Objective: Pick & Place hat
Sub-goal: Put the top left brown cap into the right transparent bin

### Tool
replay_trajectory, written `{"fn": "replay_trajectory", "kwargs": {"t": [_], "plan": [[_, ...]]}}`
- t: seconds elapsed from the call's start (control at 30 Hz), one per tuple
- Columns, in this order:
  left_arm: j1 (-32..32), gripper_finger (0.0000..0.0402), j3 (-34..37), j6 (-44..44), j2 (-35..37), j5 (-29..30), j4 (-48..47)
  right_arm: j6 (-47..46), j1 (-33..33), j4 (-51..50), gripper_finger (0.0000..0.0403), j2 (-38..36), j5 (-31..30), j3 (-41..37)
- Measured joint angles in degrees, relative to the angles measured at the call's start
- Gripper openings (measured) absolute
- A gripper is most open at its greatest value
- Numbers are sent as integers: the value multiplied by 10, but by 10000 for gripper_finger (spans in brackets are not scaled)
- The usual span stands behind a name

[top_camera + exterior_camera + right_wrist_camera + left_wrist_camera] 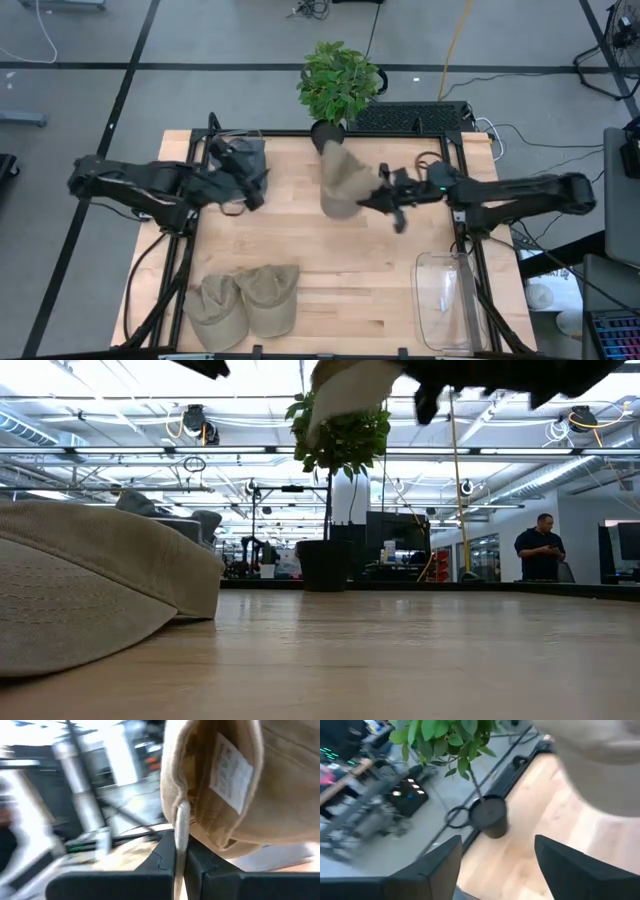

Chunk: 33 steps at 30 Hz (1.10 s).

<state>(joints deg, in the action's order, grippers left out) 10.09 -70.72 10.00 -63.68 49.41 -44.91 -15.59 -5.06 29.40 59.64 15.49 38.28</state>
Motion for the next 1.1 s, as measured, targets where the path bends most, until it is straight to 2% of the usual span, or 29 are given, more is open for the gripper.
{"fn": "replay_trajectory", "kwargs": {"t": [0.13, 0.33, 0.4, 0.5, 0.57, 0.67, 0.8, 0.87, 0.93, 1.1], "plan": [[-1, 278, 0, 7, 47, -21, 9, -62, 43, -117, 1, -114, 41, 0], [-1, 286, 0, 1, 85, -31, 50, -117, 140, -242, 1, -271, 42, 2], [-1, 283, 0, -12, 91, -31, 61, -122, 176, -276, 0, -307, 33, 13], [-1, 278, 0, -31, 92, -31, 75, -99, 232, -341, 0, -334, -18, 56], [-1, 276, 0, -45, 90, -31, 85, -73, 261, -408, 0, -325, -80, 110], [-1, 277, 0, -56, 85, -31, 92, -45, 293, -531, 0, -274, -171, 210], [-1, 282, 0, -57, 78, -31, 91, -64, 318, -713, 0, -162, -227, 352], [-1, 281, 0, -58, 77, -31, 91, -90, 334, -806, 0, -99, -226, 418], [-1, 279, 0, -58, 74, -31, 91, -121, 354, -880, 0, -43, -197, 471], [-1, 276, 0, -58, 71, -31, 92, -251, 423, -879, 0, 25, -140, 506]]}}
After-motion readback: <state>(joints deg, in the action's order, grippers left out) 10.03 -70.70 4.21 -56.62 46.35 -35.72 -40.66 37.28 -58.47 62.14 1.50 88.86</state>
